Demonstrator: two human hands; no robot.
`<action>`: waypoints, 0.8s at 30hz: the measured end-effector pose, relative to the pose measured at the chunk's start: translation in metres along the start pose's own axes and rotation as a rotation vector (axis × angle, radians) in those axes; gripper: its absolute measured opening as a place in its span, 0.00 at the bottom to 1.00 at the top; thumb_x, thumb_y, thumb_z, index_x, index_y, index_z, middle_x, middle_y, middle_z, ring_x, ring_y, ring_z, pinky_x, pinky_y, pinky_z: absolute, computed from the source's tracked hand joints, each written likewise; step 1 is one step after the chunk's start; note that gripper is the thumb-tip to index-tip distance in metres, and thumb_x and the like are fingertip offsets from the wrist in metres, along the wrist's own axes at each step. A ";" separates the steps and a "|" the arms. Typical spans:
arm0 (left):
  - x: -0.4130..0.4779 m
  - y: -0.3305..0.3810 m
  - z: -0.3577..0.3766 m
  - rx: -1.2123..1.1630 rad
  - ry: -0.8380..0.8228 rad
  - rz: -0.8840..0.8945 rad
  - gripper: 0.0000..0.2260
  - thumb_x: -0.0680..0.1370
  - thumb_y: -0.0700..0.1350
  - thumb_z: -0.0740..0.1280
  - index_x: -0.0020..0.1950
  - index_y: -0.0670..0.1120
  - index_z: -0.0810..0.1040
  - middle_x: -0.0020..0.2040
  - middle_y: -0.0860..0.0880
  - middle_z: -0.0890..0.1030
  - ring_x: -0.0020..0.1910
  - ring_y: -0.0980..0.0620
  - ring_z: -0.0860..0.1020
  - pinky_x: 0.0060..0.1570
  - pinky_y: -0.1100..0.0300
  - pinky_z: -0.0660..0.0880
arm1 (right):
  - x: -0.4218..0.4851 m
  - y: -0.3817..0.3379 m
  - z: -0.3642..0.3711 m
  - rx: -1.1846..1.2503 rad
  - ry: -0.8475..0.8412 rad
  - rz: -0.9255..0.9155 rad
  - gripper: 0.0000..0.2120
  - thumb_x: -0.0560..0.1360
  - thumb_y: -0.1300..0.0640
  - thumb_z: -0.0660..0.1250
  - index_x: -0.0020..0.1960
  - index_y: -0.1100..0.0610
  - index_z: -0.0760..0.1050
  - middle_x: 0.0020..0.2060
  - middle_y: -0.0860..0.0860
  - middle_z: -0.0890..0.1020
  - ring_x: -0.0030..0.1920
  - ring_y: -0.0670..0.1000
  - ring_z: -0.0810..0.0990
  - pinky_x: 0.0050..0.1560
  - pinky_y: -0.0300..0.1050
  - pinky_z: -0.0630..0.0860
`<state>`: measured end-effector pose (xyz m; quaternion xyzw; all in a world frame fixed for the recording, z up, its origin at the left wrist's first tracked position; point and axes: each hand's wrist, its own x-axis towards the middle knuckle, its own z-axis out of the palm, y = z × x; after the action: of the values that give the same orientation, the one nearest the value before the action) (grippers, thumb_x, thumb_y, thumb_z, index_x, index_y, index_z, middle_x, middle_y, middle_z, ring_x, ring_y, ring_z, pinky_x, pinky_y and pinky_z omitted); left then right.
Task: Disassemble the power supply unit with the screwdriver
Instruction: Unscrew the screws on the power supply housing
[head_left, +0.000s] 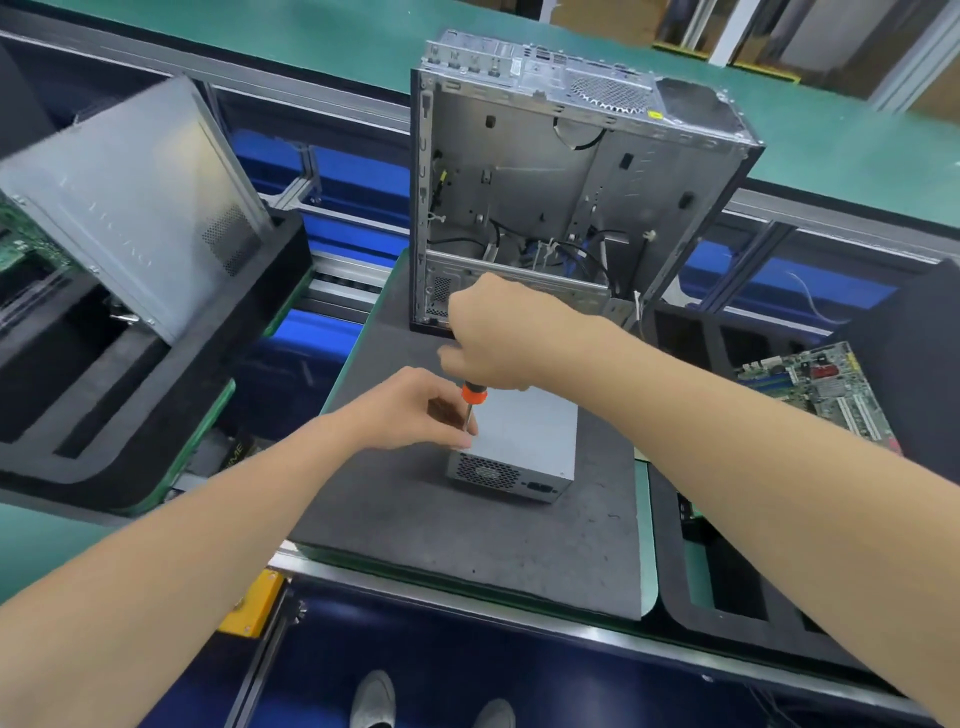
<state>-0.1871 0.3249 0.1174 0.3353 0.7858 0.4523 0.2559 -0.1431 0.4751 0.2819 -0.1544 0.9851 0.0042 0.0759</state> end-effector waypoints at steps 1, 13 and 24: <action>0.002 0.002 -0.003 -0.017 -0.026 0.003 0.05 0.74 0.45 0.80 0.48 0.49 0.87 0.46 0.56 0.88 0.47 0.57 0.86 0.51 0.70 0.77 | 0.000 -0.001 0.001 -0.016 -0.012 0.000 0.19 0.78 0.54 0.66 0.31 0.58 0.66 0.27 0.53 0.71 0.26 0.53 0.71 0.27 0.41 0.64; 0.011 0.013 -0.014 -0.230 -0.204 0.040 0.09 0.80 0.38 0.74 0.54 0.51 0.88 0.52 0.48 0.89 0.55 0.51 0.87 0.59 0.60 0.81 | -0.011 0.010 -0.019 -0.174 -0.244 -0.436 0.05 0.73 0.58 0.74 0.44 0.51 0.79 0.42 0.45 0.75 0.46 0.50 0.75 0.38 0.44 0.73; 0.015 0.013 -0.011 -0.182 -0.232 0.085 0.06 0.78 0.42 0.72 0.48 0.52 0.88 0.50 0.47 0.89 0.49 0.51 0.86 0.54 0.60 0.79 | -0.014 0.002 -0.020 -0.099 0.043 -0.062 0.22 0.77 0.31 0.61 0.40 0.50 0.73 0.36 0.48 0.76 0.35 0.50 0.74 0.32 0.46 0.70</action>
<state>-0.2006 0.3355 0.1323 0.3936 0.6919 0.4902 0.3551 -0.1337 0.4807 0.3033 -0.1883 0.9799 0.0472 0.0470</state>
